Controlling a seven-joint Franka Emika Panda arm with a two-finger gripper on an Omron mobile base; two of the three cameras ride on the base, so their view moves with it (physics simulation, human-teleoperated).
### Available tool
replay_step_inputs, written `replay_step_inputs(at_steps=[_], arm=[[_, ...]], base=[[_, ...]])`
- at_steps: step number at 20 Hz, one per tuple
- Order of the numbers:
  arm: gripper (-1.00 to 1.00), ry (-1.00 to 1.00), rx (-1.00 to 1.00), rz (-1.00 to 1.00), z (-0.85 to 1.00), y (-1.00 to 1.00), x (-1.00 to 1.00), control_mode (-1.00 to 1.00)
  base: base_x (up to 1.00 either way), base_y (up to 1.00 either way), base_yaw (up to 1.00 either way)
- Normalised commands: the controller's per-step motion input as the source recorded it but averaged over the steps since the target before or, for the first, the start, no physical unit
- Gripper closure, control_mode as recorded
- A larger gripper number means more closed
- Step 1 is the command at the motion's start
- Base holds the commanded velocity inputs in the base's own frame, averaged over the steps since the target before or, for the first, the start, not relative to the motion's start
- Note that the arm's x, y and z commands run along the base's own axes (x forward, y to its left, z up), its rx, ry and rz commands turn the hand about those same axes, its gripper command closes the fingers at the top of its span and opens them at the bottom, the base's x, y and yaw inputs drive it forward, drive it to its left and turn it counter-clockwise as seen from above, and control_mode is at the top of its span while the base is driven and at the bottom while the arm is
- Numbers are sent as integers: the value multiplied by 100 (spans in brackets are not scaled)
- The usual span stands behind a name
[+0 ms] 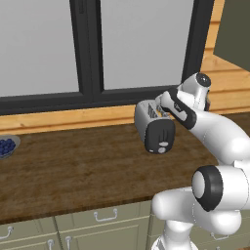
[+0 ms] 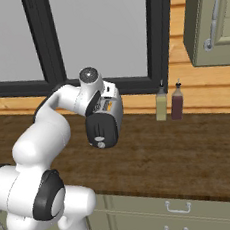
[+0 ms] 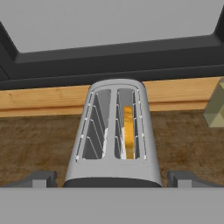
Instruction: Start the toaster. Once the lever pops up, take the bread to the plate on the dining counter.
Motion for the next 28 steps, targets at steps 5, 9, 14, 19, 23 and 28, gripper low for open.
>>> replay_step_inputs(at_steps=[5, 9, 14, 19, 23, 28], arm=[[-100, 0, 0, 0, 0, 0, 0, -100], [-100, 0, 0, 0, 0, 0, 0, -100], [-100, 0, 0, 0, 0, 0, 0, -100], [-100, 0, 0, 0, 0, 0, 0, -100], [-100, 0, 0, 0, 0, 0, 0, -100], [-100, 0, 0, 0, 0, 0, 0, -100]], base=[[0, 0, 0], [0, 0, 0], [0, 0, 0], [0, 0, 0], [0, 0, 0], [0, 0, 0]])
